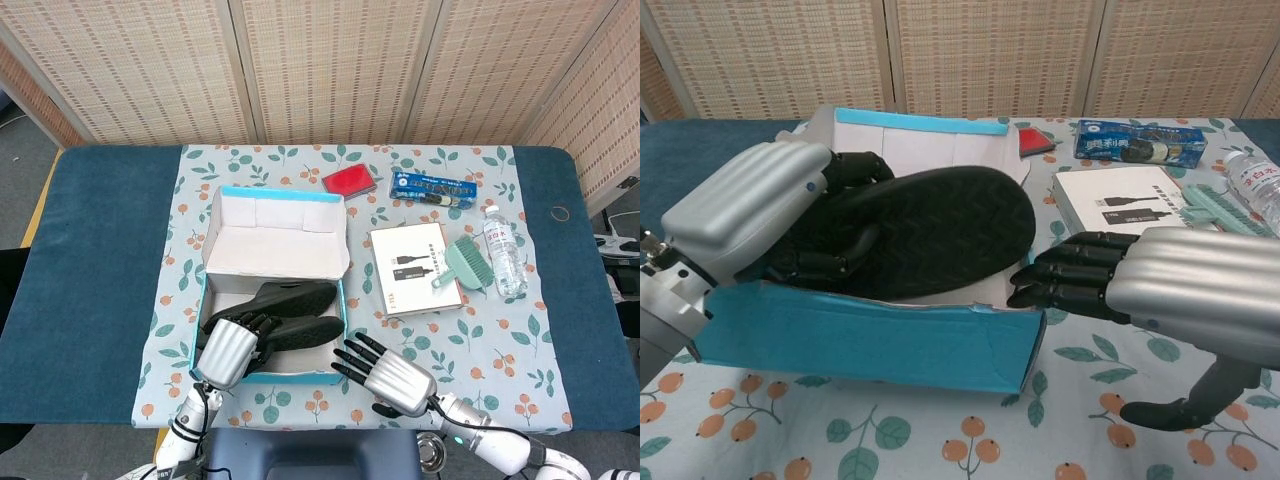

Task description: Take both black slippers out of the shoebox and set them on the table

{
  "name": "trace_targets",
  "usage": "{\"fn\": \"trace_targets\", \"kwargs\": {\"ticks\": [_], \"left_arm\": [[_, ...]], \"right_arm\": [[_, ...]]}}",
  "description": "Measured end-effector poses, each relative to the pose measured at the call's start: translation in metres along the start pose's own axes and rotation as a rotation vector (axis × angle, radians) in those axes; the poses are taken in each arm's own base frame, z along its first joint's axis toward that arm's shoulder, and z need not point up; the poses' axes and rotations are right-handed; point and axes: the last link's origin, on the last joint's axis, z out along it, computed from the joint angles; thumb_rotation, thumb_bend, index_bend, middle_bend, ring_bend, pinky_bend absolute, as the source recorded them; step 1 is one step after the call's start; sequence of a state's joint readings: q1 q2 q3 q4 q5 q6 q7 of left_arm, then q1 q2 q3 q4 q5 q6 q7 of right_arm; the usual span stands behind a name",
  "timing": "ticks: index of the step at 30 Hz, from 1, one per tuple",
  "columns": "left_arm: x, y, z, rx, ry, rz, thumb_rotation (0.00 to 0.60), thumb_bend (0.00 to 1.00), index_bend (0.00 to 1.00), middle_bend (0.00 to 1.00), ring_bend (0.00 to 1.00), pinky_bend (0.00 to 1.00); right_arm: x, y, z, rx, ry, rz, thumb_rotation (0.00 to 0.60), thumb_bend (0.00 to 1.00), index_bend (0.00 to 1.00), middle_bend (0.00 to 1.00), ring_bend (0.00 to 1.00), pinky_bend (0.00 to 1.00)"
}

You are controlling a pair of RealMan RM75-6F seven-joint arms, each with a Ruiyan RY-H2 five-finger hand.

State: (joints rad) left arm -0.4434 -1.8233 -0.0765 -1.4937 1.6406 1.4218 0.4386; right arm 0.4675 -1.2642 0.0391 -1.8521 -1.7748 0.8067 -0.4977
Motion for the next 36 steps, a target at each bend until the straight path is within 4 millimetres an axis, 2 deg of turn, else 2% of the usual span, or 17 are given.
{"fn": "trace_targets", "kwargs": {"ticks": [8,14,18,24,28,33,36], "left_arm": [[0.018,0.003,0.004,0.035,0.020,-0.219,0.600,0.76,0.76,0.68,0.58,0.72],[0.038,-0.007,0.010,0.032,0.086,-0.217,0.600,0.76,0.76,0.68,0.58,0.72],[0.055,-0.021,0.010,0.023,0.135,-0.160,0.600,0.76,0.76,0.68,0.58,0.72],[0.075,-0.048,0.002,0.024,0.207,-0.033,0.600,0.74,0.76,0.69,0.58,0.72],[0.079,-0.093,-0.009,0.082,0.240,0.139,0.600,0.72,0.76,0.69,0.58,0.72],[0.081,-0.176,-0.030,0.201,0.229,0.367,0.600,0.71,0.76,0.69,0.58,0.70],[0.089,-0.222,-0.042,0.284,0.214,0.491,0.600,0.71,0.76,0.69,0.58,0.70]], "right_arm": [[-0.006,0.001,0.005,-0.018,-0.021,-0.009,0.472,0.24,0.00,0.00,0.00,0.00],[0.007,0.006,-0.007,-0.060,0.043,0.036,0.473,0.24,0.00,0.00,0.00,0.00],[0.019,0.015,-0.028,-0.123,0.125,0.092,0.472,0.24,0.00,0.00,0.00,0.00],[0.036,0.031,-0.081,-0.233,0.252,0.201,0.472,0.24,0.00,0.00,0.00,0.00],[0.043,0.039,-0.135,-0.322,0.331,0.238,0.472,0.24,0.00,0.00,0.00,0.00],[0.050,0.036,-0.211,-0.388,0.374,0.292,0.473,0.24,0.00,0.00,0.00,0.00],[0.047,0.025,-0.237,-0.375,0.322,0.312,0.473,0.24,0.00,0.00,0.00,0.00]]}}
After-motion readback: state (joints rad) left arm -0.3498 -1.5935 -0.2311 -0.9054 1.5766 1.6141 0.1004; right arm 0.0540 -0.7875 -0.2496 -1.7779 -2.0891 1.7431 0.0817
